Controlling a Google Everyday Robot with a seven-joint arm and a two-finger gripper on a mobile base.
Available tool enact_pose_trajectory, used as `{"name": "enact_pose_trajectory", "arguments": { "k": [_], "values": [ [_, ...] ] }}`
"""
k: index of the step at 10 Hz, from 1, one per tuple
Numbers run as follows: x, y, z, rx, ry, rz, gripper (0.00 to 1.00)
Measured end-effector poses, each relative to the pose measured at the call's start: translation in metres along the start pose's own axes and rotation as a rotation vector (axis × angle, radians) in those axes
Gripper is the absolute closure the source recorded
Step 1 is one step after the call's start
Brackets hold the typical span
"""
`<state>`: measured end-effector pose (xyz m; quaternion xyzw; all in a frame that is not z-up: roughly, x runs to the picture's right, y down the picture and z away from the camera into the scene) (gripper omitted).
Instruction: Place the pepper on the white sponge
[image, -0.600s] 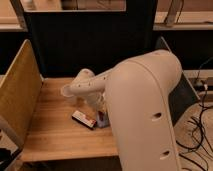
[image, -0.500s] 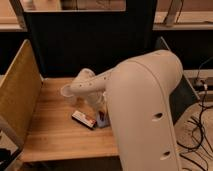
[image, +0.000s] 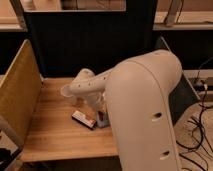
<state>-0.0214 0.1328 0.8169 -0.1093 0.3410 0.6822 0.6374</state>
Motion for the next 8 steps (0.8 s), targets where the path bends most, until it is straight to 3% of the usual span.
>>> {"name": "enact_pose_trajectory", "arguments": {
  "k": [2,3,8],
  "values": [
    [0.0000,-0.0002,0.0001,0.000,0.000,0.000,0.28],
    [0.0000,-0.0003,0.0001,0.000,0.000,0.000,0.22],
    [0.0000,-0.0006,0.0002,0.000,0.000,0.001,0.20]
  ]
}}
